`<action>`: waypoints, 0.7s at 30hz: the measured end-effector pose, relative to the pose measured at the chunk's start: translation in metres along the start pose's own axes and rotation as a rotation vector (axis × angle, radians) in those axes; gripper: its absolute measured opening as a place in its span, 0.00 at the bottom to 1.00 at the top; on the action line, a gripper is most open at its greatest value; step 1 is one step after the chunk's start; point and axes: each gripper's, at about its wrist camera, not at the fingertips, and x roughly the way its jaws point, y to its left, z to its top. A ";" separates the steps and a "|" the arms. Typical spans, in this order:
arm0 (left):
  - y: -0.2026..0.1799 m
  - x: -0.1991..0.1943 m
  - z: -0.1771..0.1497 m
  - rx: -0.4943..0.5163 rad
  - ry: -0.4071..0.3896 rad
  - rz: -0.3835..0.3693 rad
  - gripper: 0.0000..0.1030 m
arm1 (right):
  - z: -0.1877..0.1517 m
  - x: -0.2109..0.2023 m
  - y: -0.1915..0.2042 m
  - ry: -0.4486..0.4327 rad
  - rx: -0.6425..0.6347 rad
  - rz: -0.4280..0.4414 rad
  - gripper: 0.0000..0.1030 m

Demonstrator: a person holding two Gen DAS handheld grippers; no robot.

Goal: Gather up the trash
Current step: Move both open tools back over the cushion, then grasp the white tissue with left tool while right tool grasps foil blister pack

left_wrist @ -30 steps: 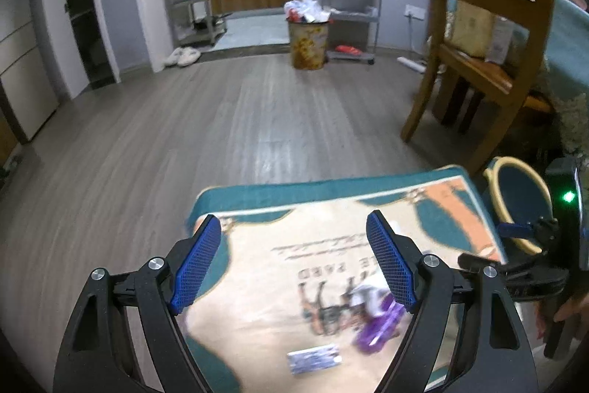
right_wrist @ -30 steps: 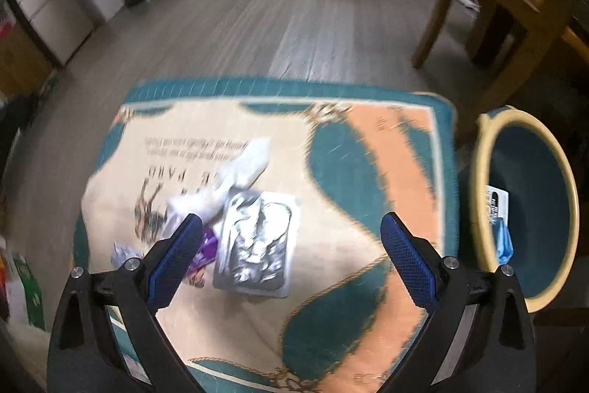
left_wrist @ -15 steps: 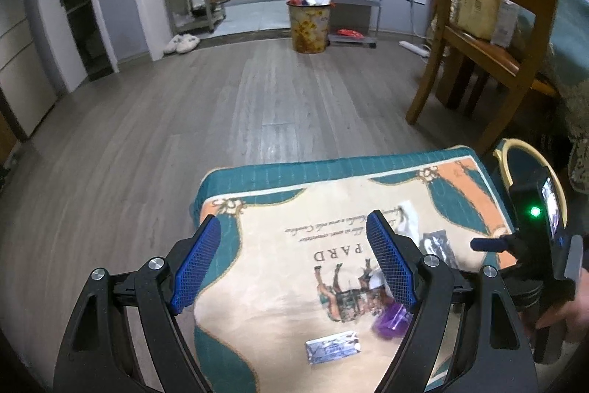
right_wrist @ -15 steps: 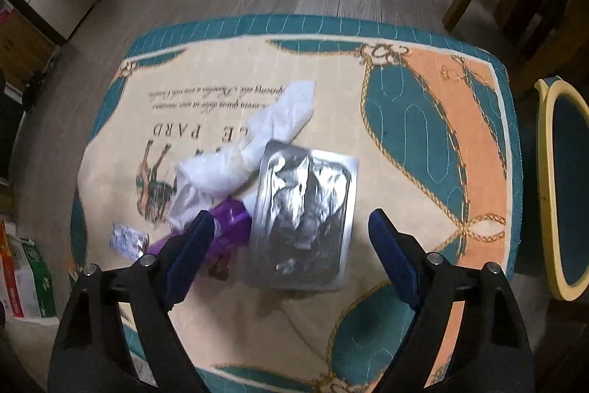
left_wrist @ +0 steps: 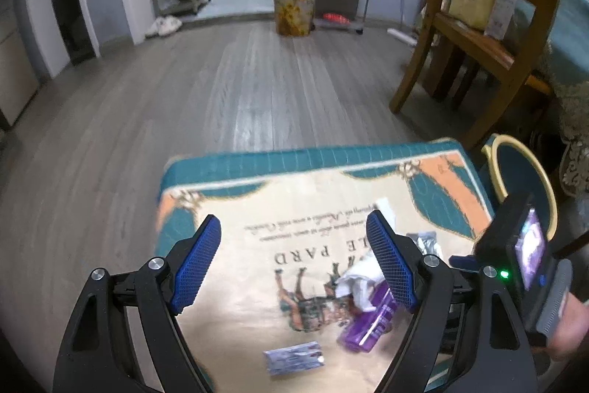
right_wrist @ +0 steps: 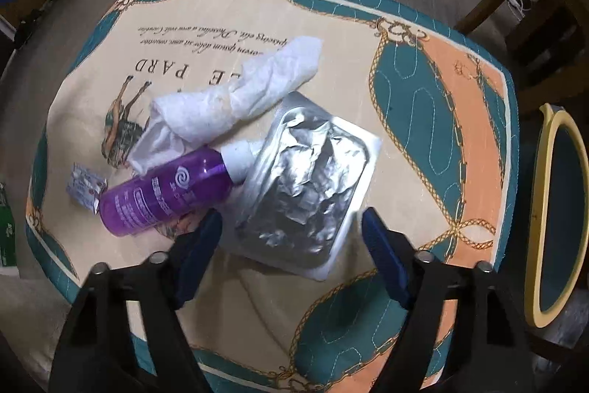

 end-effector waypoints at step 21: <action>-0.083 0.110 -0.038 0.226 0.328 -0.096 0.35 | -0.004 -0.003 -0.072 -0.037 0.078 0.052 0.70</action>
